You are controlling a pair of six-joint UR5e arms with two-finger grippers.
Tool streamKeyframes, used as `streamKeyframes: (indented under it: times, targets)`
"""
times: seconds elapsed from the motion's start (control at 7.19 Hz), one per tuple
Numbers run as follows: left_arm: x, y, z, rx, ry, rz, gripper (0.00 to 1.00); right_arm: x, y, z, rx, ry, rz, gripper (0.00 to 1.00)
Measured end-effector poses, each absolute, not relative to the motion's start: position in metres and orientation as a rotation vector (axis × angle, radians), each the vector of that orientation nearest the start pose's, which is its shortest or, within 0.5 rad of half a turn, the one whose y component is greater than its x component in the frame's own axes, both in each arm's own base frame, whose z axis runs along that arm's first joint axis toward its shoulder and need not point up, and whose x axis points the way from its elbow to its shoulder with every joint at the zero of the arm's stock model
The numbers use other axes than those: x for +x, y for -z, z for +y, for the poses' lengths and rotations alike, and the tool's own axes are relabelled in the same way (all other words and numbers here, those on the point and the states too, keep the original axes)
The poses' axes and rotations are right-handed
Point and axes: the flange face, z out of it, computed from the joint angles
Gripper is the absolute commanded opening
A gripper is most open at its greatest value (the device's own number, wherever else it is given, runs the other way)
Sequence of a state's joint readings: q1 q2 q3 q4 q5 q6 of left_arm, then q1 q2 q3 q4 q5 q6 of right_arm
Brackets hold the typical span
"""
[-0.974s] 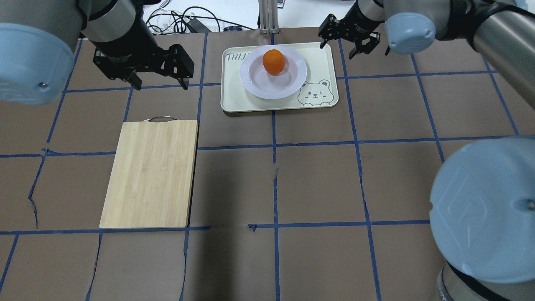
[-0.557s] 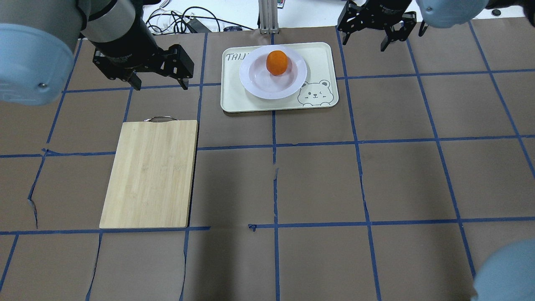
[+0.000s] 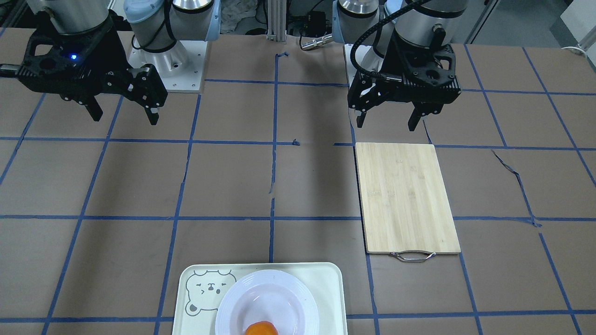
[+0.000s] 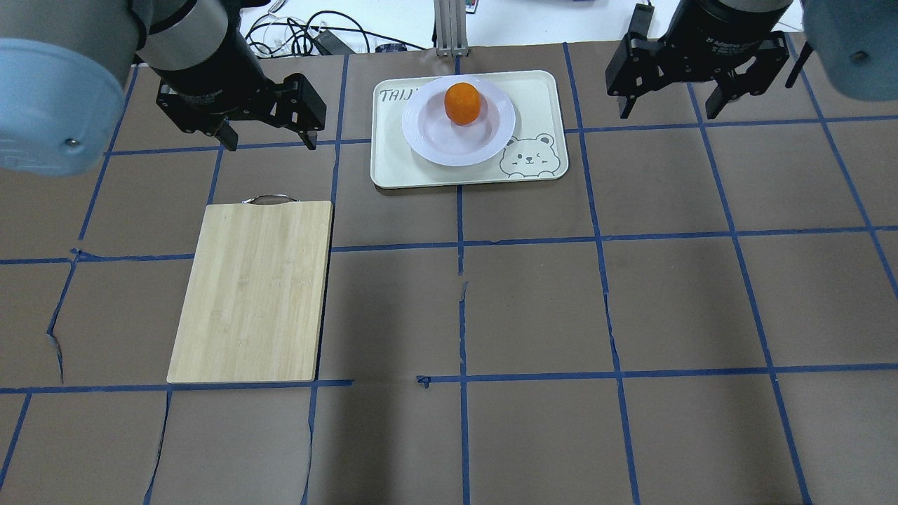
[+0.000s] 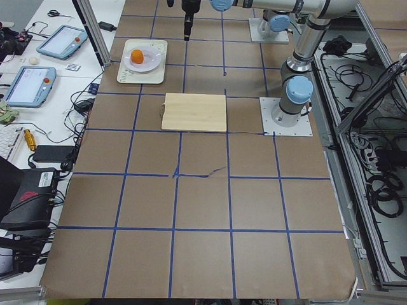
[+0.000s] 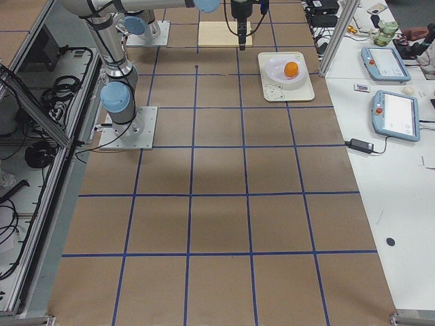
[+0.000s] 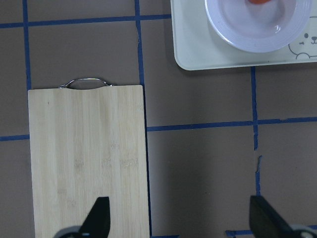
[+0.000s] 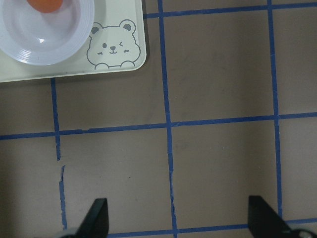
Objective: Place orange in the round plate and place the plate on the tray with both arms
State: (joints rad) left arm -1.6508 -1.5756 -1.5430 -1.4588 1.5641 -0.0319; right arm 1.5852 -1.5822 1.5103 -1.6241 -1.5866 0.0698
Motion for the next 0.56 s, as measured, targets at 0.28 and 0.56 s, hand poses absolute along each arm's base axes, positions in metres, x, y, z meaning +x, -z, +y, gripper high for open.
streamKeyframes:
  times: [0.28, 0.56]
  targets:
    - [-0.1732, -0.5112, -0.4941, 0.076, 0.21, 3.146, 1.0, 0.1387, -0.5262, -0.4895, 0.036, 0.193, 3.153, 1.0]
    - [-0.1729, -0.5112, -0.4941, 0.075, 0.21, 3.146, 1.0, 0.138, -0.5247, -0.4895, -0.072, 0.191, 3.157, 1.0]
